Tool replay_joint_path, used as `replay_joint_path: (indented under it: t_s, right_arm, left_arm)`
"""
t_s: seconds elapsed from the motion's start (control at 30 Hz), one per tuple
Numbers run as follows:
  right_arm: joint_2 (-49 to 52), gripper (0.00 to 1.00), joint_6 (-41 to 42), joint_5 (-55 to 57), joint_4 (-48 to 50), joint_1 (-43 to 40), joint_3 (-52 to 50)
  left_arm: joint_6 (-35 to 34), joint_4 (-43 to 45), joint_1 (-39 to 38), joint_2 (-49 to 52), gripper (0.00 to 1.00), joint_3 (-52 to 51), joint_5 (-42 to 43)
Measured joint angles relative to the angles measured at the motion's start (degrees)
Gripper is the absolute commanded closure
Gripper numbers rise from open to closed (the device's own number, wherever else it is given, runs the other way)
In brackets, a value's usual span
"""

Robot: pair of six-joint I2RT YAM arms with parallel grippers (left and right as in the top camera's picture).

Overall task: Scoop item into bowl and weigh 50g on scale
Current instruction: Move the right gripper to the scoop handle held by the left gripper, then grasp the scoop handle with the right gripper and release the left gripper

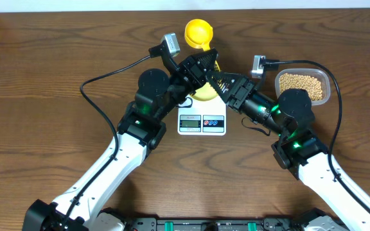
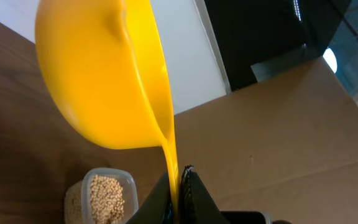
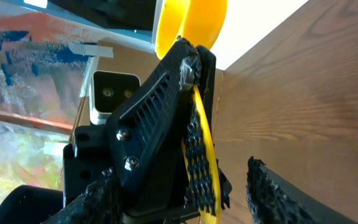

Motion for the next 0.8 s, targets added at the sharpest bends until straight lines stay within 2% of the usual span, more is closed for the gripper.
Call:
replay_joint_path:
  t_s: [0.13, 0.4, 0.6, 0.8]
  right_arm:
    - [0.00, 0.53, 0.33, 1.07, 0.13, 0.00, 0.00]
    - [0.00, 0.62, 0.81, 2.71, 0.09, -0.20, 0.00]
    - [0.00, 0.66, 0.81, 3.61, 0.39, -0.74, 0.00]
    - [0.00, 0.65, 0.81, 3.91, 2.14, -0.74, 0.00]
  left_arm:
    - [0.00, -0.02, 0.00, 0.00, 0.93, -0.02, -0.50]
    - [0.02, -0.02, 0.00, 0.00, 0.93, 0.00, -2.32]
    - [0.02, -0.02, 0.00, 0.00, 0.93, 0.00, -3.13]
    - [0.00, 0.00, 0.00, 0.00, 0.93, 0.00, -3.30]
